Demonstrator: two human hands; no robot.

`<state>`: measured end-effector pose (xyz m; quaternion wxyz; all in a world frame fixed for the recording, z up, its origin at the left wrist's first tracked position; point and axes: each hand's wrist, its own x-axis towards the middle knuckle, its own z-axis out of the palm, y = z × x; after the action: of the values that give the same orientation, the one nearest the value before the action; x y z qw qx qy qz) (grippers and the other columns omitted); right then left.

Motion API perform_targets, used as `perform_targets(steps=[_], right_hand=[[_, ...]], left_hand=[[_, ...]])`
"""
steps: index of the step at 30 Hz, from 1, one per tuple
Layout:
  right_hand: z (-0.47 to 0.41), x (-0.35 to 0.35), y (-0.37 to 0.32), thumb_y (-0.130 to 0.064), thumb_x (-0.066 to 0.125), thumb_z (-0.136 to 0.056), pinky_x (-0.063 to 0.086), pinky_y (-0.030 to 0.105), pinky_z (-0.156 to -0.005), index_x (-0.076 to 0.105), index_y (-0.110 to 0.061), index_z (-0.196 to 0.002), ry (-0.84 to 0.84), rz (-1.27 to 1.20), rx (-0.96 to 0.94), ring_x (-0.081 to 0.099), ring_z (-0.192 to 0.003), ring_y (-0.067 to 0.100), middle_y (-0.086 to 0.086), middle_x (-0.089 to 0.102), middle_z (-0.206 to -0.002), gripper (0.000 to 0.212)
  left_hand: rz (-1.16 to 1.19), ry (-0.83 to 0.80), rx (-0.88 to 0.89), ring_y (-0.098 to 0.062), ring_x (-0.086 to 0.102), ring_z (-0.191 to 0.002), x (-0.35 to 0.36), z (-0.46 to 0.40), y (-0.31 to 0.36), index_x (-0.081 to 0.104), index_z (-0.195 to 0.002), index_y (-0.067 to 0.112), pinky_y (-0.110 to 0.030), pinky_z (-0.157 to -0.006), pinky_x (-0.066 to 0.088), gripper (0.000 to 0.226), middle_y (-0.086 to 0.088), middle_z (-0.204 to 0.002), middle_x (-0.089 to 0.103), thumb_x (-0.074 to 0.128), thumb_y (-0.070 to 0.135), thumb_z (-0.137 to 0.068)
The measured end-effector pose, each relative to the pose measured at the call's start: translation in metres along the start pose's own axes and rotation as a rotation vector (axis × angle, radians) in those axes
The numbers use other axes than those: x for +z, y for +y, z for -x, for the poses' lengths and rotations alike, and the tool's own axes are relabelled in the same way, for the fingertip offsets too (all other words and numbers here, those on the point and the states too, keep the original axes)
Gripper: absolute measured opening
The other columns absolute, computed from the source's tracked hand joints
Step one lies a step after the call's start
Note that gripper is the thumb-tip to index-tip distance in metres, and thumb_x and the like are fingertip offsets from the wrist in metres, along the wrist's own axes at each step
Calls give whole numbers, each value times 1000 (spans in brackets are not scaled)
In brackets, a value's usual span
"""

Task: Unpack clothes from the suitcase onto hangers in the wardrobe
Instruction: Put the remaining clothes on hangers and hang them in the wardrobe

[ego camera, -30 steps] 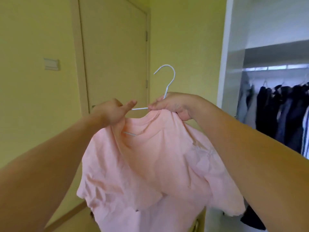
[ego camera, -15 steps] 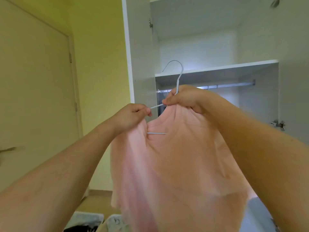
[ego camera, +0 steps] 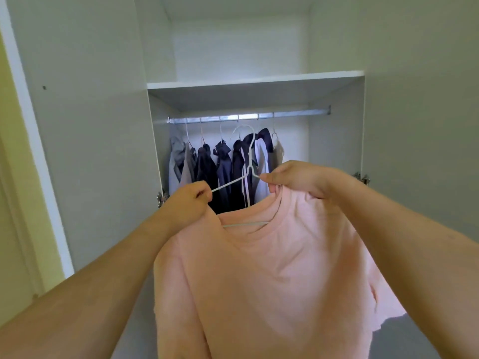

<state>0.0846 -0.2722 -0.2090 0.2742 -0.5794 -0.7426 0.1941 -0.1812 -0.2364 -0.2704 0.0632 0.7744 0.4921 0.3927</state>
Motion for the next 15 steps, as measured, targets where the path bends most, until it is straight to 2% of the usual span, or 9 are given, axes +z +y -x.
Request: perform_targets(steps=[3,6,8,11,14,15], right_hand=[[-51,6,30,-61,55,-88,27,17,-38,58,-21,-66,-49,-22,58,35,-50,14,-5,46,-63,46],[-104,14,49,-74,55,-78,38,28,-60,51,-20,-62,-195,-97,97,40,-54,19,2,48,-64,56],[-138,12,57,-78,49,-77,40,29,-62,52,-16,-62,-228,-119,121,41,-50,17,2,48,-59,64],[-176,4,58,-62,43,-94,39,28,-67,69,-12,-77,-165,-195,121,42,-48,13,3,42,-51,59],[-191,-15,39,-33,58,-96,38,28,-67,71,-9,-91,-300,-304,168,34,-54,16,1,35,-53,28],[-190,-24,28,-26,62,-93,38,27,-65,71,-8,-94,-358,-284,207,35,-59,18,4,37,-57,21]], left_hand=[[106,-35,33,-9,44,-66,42,-38,-10,54,-80,12,-23,-65,38,26,0,-72,53,48,26,-101],[182,-72,62,-8,40,-61,79,-80,-20,55,-81,3,-15,-56,34,30,-4,-69,48,49,25,-101],[212,-121,69,-6,37,-56,96,-107,-27,56,-78,2,-14,-53,33,31,-3,-65,45,52,24,-100],[232,-169,14,-5,40,-56,98,-143,-35,60,-76,10,-14,-55,35,27,-5,-64,48,55,25,-98],[309,-282,-116,-11,48,-66,75,-170,-32,61,-82,17,-27,-66,42,14,-8,-73,52,54,13,-93],[340,-334,-176,-13,48,-68,64,-177,-27,60,-84,22,-30,-67,43,18,-5,-75,52,51,6,-90]])
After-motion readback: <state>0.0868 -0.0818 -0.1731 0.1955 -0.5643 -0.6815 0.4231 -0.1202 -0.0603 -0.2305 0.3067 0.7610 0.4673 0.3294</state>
